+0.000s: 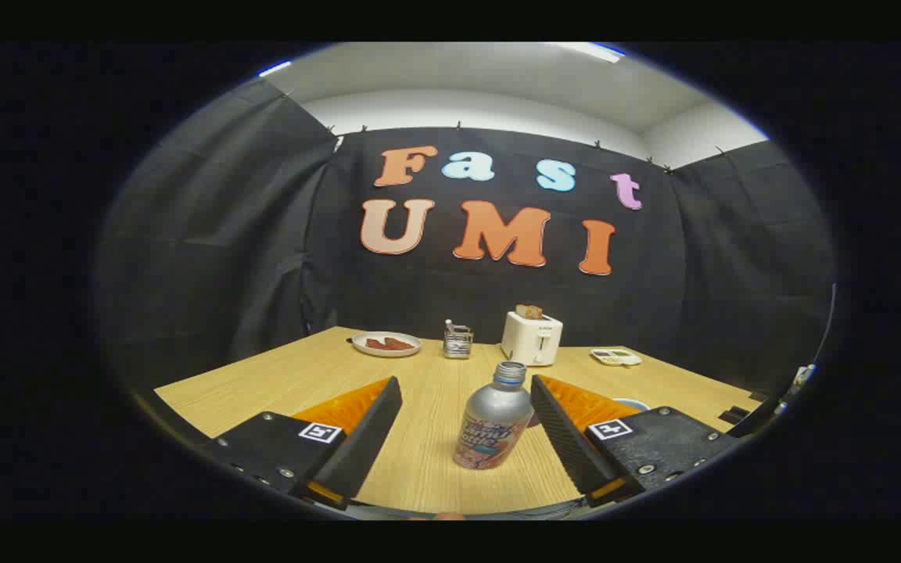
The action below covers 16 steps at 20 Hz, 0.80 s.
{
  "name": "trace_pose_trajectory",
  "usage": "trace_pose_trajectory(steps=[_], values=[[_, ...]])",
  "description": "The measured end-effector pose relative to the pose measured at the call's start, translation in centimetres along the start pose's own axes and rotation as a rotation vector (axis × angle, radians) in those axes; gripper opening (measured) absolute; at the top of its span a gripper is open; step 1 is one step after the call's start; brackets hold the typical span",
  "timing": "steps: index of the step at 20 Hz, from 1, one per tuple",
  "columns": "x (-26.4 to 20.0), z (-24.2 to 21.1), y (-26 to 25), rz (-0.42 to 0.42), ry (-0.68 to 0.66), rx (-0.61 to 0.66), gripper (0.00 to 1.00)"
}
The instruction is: Take the bottle from table, then pour the juice into the cup, finally place the bottle on the coaster
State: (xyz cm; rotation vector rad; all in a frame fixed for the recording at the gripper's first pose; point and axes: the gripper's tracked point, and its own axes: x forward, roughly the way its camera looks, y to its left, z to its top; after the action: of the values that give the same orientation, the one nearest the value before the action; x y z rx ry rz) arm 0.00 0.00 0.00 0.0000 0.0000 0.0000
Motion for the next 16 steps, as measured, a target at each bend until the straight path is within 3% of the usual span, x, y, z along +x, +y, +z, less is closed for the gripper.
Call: trace_pose_trajectory(steps=[9, 16], values=[[-1.0, 1.0, 1.0, 0.005, -0.026, 0.082, 0.99], [-0.9, -0.2, 0.5, -0.03, -0.007, 0.026, 0.98]])
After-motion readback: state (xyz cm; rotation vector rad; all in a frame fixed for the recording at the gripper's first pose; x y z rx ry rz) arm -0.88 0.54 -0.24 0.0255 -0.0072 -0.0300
